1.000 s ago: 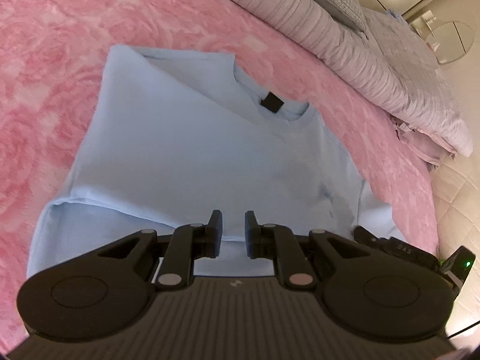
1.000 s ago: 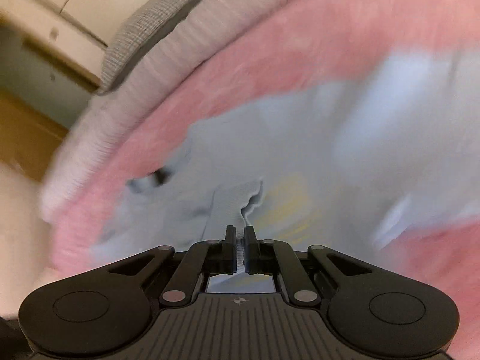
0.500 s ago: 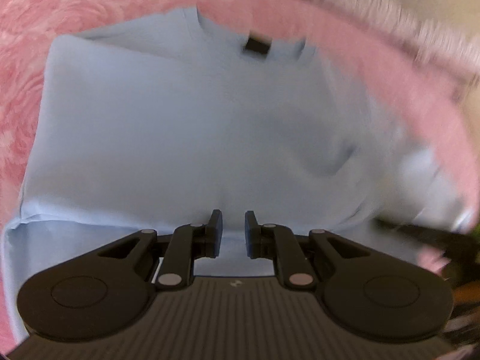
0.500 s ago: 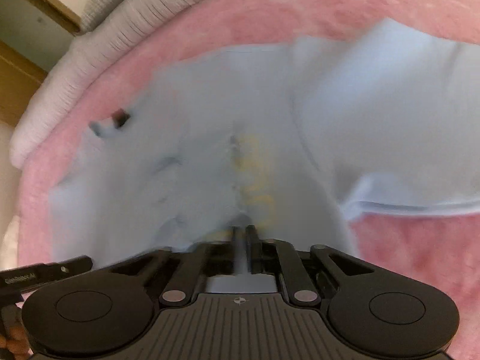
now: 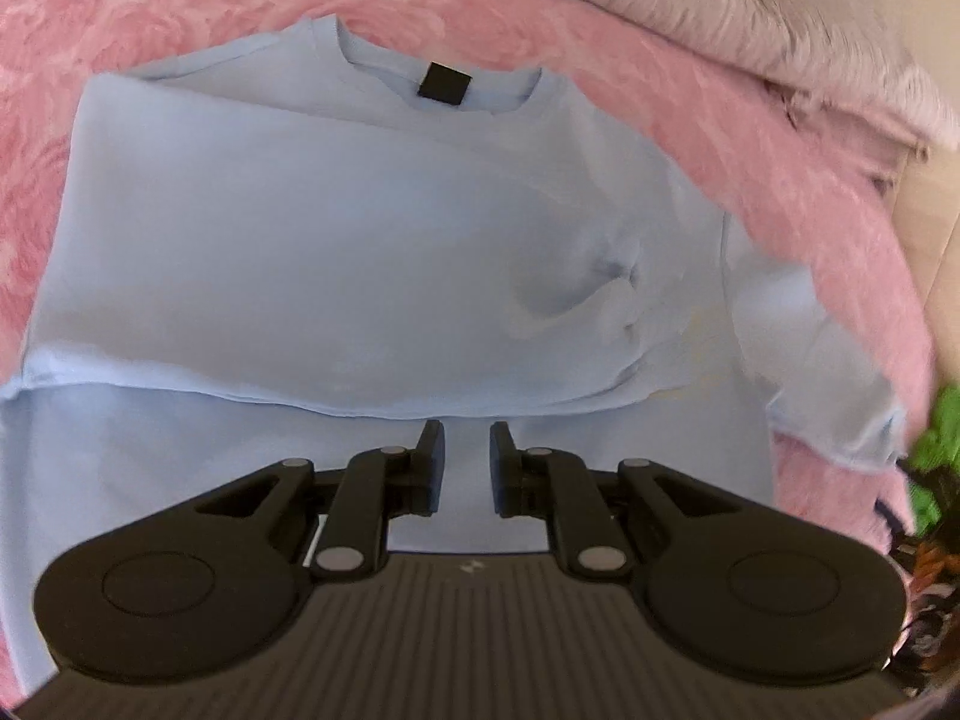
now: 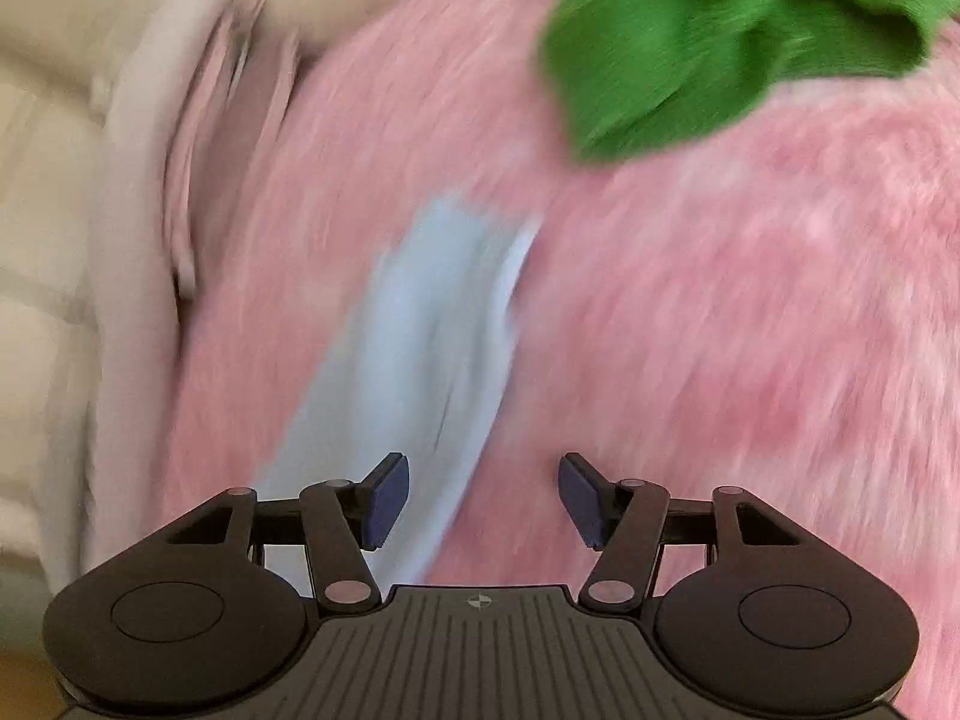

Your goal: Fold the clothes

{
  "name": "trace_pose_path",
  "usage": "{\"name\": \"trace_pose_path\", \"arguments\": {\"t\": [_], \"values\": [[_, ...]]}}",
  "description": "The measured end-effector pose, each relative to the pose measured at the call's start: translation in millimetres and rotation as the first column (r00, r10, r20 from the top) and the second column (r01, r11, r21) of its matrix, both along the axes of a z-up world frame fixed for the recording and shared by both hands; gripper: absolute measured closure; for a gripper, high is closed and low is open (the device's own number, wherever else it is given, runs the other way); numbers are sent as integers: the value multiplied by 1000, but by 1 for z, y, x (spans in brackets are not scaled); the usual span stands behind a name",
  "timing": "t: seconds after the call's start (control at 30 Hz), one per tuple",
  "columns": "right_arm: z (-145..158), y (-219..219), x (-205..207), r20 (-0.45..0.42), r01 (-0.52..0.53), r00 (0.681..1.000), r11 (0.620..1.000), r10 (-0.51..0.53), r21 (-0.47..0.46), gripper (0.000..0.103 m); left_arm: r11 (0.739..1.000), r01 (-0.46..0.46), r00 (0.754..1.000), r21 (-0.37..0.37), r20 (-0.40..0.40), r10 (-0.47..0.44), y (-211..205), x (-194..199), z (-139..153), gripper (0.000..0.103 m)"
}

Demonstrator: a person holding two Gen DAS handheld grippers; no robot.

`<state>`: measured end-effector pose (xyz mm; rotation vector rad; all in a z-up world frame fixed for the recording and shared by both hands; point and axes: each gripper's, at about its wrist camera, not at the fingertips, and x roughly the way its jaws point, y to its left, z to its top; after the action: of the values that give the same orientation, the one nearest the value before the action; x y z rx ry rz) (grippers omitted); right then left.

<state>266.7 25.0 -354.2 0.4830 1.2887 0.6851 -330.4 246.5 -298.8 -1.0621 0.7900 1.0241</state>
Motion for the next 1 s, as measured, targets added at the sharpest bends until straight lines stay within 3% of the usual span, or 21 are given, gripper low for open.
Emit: {"name": "trace_pose_path", "arguments": {"t": [0.07,0.13,0.2,0.23,0.3,0.37,0.43,0.53,0.6,0.67,0.73,0.8,0.87,0.9,1.0], "values": [[-10,-2,13,-41,43,998,998,-41,55,44,1000,-27,1000,3,12,27,2,-2,4,93],[-12,6,17,-22,20,1000,998,-19,53,44,999,-49,998,8,27,49,5,-7,7,93],[-5,20,15,52,-58,997,998,59,-17,61,997,-75,996,8,43,74,6,-13,11,93],[1,25,13,92,-101,990,993,107,-63,96,996,-88,995,7,52,88,6,-17,13,93],[19,36,4,187,-172,963,977,193,-125,100,993,-114,991,6,68,113,4,-24,16,93],[47,49,-23,330,-219,911,969,245,-113,101,990,-140,987,6,81,139,2,-35,19,93],[84,65,-59,474,-305,821,946,319,-108,101,986,-166,982,6,93,165,-3,-45,22,93],[132,93,-144,642,-519,609,846,466,-122,101,976,-216,970,-4,110,215,-11,-61,24,93],[154,104,-215,704,-678,460,726,541,-115,101,966,-258,959,-13,122,258,-17,-72,26,93],[162,110,-279,722,-804,353,588,595,-91,101,953,-302,944,-15,137,301,-22,-87,29,93],[160,116,-342,708,-903,248,422,661,-78,101,940,-341,928,-13,152,339,-25,-101,31,93],[144,124,-396,620,-958,97,243,779,-155,99,931,-365,919,-14,154,363,-25,-112,30,93],[122,122,-425,516,-964,-16,124,856,-235,88,928,-373,916,-12,158,370,-24,-119,28,93],[113,118,-425,475,-959,-31,107,879,-262,87,927,-374,914,-15,165,371,-22,-121,26,92],[92,106,-398,374,-938,2,131,928,-322,82,930,-366,911,-27,195,364,-17,-122,16,89]]}}
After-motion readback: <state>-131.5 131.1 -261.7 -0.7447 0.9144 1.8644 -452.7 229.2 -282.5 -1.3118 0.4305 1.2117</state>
